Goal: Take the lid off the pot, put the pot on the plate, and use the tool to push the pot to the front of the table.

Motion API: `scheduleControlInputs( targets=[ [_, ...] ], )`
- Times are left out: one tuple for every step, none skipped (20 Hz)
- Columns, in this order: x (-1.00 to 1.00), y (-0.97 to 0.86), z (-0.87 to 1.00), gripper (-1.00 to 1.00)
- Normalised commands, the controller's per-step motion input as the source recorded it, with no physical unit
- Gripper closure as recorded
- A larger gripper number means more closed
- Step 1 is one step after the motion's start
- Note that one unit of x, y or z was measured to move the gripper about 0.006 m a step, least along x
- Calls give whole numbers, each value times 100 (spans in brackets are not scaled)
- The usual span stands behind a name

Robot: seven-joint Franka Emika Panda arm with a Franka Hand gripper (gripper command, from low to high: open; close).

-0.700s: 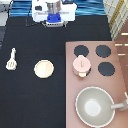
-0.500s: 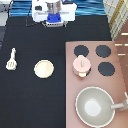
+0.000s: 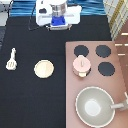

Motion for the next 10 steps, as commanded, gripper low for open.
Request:
scheduleControlInputs(
  targets=[
    [100, 59, 42, -100],
    [100, 59, 41, -100],
    [100, 59, 40, -100],
    [100, 55, 35, -100],
    [100, 55, 34, -100],
    [100, 53, 29, -100],
    [100, 52, 27, -100],
    [100, 52, 19, -100],
    [100, 53, 17, -100],
    [100, 54, 3, -100]
  ],
)
